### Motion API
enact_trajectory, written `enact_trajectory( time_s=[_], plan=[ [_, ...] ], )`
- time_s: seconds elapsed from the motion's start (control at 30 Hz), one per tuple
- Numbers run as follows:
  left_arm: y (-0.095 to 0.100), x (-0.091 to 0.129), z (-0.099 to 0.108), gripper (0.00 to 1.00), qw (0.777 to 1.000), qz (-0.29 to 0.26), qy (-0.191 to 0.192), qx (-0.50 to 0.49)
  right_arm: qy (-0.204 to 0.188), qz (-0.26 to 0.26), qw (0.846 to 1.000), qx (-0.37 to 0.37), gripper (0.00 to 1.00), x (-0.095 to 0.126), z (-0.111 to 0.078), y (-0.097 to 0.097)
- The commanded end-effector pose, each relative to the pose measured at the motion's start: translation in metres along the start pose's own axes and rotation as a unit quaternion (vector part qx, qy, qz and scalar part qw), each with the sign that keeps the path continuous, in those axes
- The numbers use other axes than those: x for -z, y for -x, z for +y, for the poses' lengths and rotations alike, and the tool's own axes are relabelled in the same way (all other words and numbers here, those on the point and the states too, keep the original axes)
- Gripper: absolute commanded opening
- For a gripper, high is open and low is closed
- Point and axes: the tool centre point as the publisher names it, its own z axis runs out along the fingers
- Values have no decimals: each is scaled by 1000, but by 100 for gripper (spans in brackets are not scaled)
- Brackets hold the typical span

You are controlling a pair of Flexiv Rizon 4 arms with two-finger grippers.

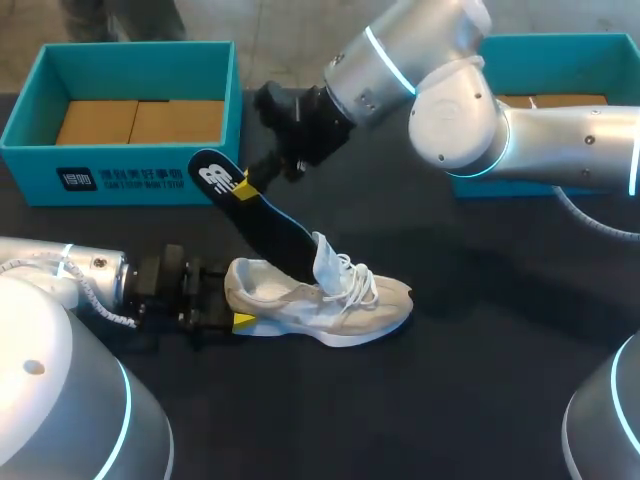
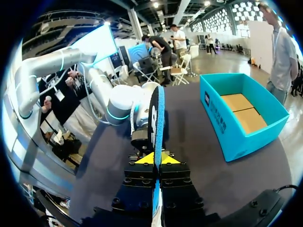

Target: Take the shoe out of the shoebox, open the shoe tongue, remove and reinsert the insole, then place the shoe into the shoebox

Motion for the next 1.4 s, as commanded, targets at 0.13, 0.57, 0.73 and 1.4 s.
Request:
enact_trajectory(
  time_s=[0.13,0.57,0.73,1.4],
  plan=[
    [0,-2,1,0,1000,-1,2,0,21,9,1000,3,0,7,9,3],
    [0,-2,1,0,1000,-1,2,0,74,32,997,1,0,30,36,1],
    [0,-2,1,0,1000,-1,2,0,97,42,994,-2,0,39,48,-1],
    [0,-2,1,0,1000,-1,2,0,142,92,985,-34,0,82,96,-15]
  ],
)
